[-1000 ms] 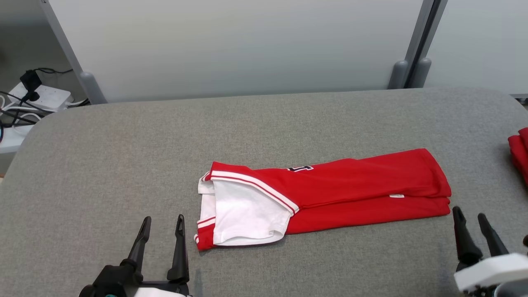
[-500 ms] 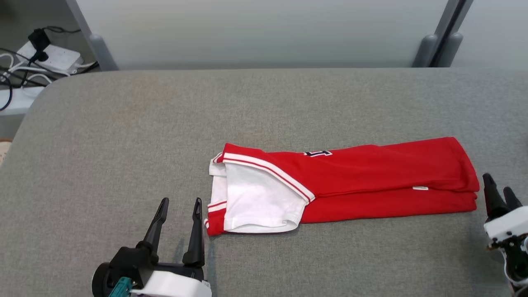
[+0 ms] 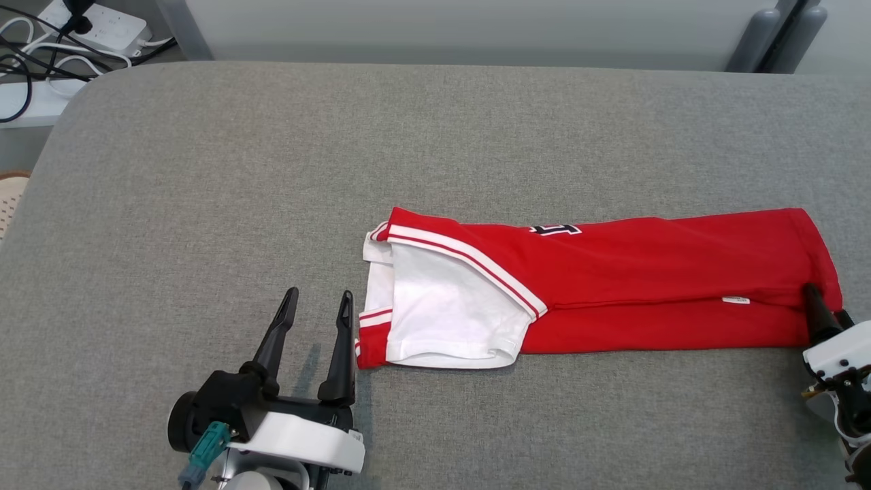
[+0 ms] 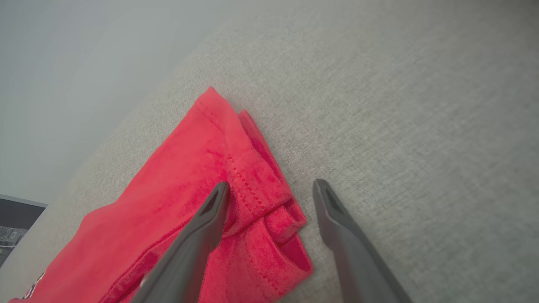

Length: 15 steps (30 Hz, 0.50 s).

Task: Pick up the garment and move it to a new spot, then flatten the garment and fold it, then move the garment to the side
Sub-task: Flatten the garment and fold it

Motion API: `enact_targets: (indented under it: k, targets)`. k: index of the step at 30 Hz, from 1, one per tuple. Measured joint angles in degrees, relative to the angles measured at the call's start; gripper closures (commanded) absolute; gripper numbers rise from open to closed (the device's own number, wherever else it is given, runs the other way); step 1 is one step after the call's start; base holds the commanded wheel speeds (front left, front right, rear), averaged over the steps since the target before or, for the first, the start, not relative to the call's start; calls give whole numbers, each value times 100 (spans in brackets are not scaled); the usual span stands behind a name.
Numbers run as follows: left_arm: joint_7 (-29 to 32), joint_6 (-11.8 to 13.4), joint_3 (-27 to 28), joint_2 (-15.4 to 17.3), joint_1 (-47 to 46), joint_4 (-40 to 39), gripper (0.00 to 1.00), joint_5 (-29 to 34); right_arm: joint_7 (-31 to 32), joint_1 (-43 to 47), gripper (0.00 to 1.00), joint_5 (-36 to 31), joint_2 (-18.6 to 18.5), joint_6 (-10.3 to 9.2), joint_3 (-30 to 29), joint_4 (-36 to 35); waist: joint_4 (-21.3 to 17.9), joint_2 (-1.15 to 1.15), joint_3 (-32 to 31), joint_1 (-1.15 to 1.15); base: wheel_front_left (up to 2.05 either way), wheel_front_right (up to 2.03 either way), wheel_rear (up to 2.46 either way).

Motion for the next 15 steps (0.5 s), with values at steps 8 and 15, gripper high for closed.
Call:
enact_targets:
  k: [8, 15]
  targets:
    - [0, 1, -44, -2, -63, 85, 0, -3, 280, -304, 100, 277, -11, 0, 246, 312, 51, 0, 23, 0, 0, 0, 0]
    - [0, 2, -52, -2, -70, 114, 0, -10, 350, -287, 100, 326, 3, 0, 579, 308, 23, 0, -96, 0, 0, 0, 0]
